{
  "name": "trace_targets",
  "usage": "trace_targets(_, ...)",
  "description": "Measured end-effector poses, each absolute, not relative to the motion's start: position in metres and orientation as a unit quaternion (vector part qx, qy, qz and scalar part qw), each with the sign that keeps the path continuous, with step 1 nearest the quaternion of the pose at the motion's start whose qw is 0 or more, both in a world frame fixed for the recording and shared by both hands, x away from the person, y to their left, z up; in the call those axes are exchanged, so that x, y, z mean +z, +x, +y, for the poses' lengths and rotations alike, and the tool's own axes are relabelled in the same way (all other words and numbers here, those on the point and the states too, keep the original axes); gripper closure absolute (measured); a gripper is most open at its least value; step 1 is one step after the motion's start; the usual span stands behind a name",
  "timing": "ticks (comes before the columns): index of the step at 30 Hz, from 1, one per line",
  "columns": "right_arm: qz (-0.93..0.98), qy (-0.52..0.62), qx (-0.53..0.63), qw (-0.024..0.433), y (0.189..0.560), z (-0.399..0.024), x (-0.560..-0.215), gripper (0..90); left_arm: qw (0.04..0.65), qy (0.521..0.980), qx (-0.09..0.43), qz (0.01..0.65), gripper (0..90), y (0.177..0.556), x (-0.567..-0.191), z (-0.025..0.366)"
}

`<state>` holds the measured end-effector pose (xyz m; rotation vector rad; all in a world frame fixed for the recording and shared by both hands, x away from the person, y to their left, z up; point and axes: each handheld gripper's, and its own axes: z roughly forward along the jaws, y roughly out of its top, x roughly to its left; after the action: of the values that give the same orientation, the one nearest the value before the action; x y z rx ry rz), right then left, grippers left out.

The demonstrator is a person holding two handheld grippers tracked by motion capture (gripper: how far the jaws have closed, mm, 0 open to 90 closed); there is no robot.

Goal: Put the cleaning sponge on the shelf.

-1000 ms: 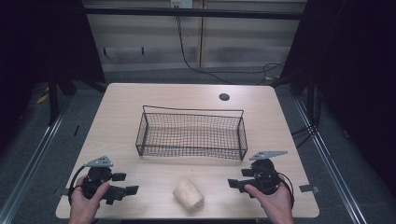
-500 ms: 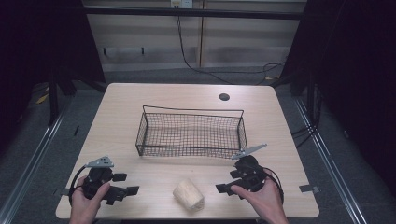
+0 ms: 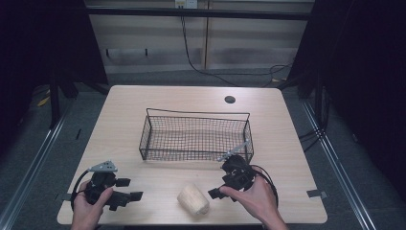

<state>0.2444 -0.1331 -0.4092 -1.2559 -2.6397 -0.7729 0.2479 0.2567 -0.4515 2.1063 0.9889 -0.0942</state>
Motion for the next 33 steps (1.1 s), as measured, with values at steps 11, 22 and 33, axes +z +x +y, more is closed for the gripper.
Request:
trace_targets(11,-0.894,-0.39,-0.206,0.084,0.251,-0.101,-0.416,26.6,0.393,0.832,-0.038,0.39,19.4,0.248,-0.451,0.257)
trace_targets(22,-0.902,-0.377,-0.188,0.097,0.254,-0.083,-0.42,24.7,0.389,0.834,-0.037,0.39,19.3,0.248,-0.452,0.256)
trace_targets(33,-0.907,-0.372,-0.162,0.111,0.257,-0.063,-0.43,25.5,0.389,0.833,-0.038,0.391,19.4,0.248,-0.452,0.256)
